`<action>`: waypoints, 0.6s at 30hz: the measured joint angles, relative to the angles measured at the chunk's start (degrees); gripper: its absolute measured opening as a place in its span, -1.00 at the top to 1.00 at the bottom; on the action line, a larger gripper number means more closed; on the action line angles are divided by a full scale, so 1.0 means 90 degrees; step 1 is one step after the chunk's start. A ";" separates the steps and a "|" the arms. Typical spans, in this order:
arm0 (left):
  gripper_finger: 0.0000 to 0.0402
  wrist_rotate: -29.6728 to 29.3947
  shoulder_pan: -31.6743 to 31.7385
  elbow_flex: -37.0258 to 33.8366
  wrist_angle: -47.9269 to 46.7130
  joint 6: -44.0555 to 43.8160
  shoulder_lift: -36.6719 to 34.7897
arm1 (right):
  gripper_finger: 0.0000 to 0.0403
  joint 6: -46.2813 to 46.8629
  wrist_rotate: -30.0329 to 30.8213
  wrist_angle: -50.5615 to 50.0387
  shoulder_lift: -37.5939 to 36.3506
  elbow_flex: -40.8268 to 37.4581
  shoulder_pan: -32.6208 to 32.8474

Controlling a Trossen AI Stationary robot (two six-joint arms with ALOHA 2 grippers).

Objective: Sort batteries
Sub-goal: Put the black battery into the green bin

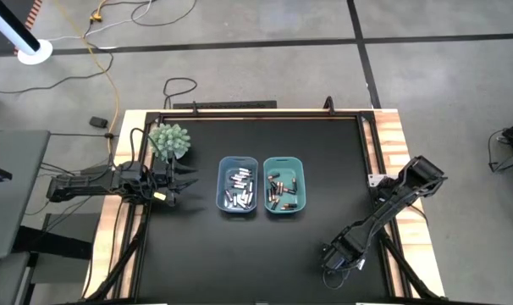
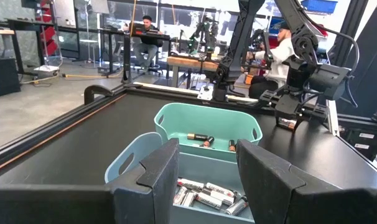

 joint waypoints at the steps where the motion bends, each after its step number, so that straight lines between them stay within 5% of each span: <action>1: 0.22 -0.0001 -0.0001 0.0000 0.0000 0.0000 -0.0001 | -0.17 0.0002 0.0002 0.0000 0.0000 0.0000 -0.0001; 18: 0.22 0.0001 0.0000 -0.0002 0.0001 0.0000 -0.0002 | -0.16 0.0992 0.0932 -0.0653 -0.0758 0.0206 -0.0202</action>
